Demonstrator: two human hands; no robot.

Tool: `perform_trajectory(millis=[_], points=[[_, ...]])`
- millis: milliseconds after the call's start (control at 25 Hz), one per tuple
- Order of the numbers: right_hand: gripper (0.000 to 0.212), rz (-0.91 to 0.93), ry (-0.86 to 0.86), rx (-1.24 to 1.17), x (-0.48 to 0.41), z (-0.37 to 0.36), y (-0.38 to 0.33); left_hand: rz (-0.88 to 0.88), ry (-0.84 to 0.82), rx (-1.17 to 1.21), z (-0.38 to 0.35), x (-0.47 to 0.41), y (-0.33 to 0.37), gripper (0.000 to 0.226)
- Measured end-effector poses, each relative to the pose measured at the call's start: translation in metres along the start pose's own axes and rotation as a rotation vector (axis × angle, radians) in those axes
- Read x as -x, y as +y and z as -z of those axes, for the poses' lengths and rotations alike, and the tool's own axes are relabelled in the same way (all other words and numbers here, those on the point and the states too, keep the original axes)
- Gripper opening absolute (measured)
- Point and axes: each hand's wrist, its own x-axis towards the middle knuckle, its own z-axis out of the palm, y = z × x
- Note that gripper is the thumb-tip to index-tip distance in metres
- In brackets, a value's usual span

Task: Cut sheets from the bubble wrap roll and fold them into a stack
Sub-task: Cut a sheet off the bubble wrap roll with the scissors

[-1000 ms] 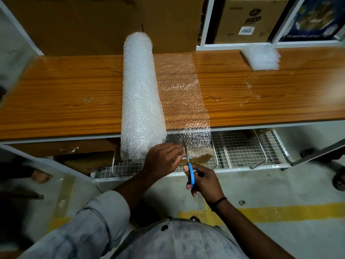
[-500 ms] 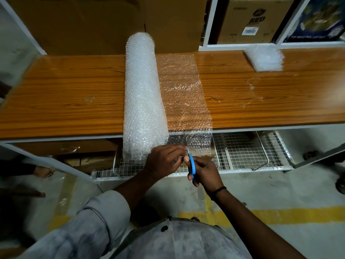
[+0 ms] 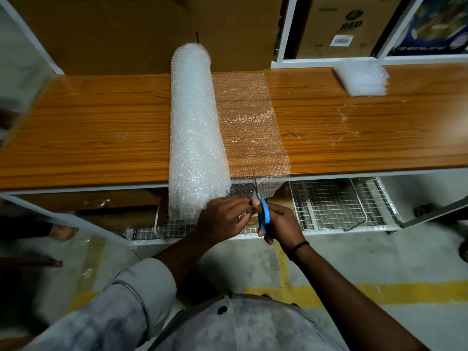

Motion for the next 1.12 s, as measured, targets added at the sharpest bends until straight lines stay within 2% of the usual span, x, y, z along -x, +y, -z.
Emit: perform_trajectory(millis=[480, 800, 920, 1120], points=[[0.029, 0.058, 0.024, 0.040, -0.012, -0.005, -0.004, -0.013, 0.028, 0.006, 0.002, -0.005, -0.002, 0.014], [0.025, 0.010, 0.047, 0.040, -0.024, -0.002, 0.003, 0.007, 0.007, 0.042, 0.003, 0.000, -0.002, 0.007], [0.019, -0.003, 0.072, 0.051, -0.030, -0.003, 0.001, 0.113, 0.044, 0.044, 0.010, -0.012, 0.007, 0.006], [0.012, -0.048, 0.111, 0.056, -0.036, -0.004, 0.001, 0.422, 0.146, 0.047, 0.017, -0.070, 0.021, 0.007]])
